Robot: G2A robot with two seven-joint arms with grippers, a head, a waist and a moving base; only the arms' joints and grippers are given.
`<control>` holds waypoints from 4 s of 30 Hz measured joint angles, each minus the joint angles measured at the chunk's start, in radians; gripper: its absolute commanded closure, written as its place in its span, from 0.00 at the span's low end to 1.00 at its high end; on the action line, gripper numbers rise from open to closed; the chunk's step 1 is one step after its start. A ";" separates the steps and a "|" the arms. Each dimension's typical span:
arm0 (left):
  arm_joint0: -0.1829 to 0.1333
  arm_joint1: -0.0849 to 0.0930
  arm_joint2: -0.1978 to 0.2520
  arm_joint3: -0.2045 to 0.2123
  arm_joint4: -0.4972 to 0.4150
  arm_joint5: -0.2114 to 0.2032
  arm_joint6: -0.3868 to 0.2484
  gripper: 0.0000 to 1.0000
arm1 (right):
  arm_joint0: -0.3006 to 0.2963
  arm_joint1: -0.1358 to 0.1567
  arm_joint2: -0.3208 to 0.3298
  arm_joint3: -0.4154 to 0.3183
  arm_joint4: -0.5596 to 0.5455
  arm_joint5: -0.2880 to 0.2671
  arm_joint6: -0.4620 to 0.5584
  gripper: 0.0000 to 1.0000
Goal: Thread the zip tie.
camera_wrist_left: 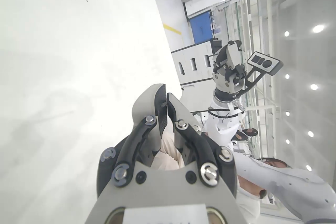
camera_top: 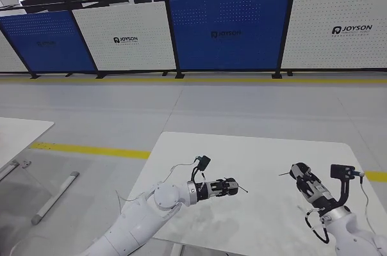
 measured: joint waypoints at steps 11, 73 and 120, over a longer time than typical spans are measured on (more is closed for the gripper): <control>-0.006 -0.017 0.044 -0.024 0.126 0.019 0.173 1.00 | -0.103 -0.019 -0.040 -0.044 -0.039 0.042 -0.128 1.00; -0.006 -0.017 0.044 -0.024 0.126 0.020 0.173 1.00 | -0.097 -0.117 -0.234 0.144 0.070 -0.011 -0.412 1.00; -0.006 -0.017 0.044 -0.024 0.126 0.020 0.173 1.00 | -0.031 -0.169 -0.232 0.231 0.202 -0.059 -0.341 1.00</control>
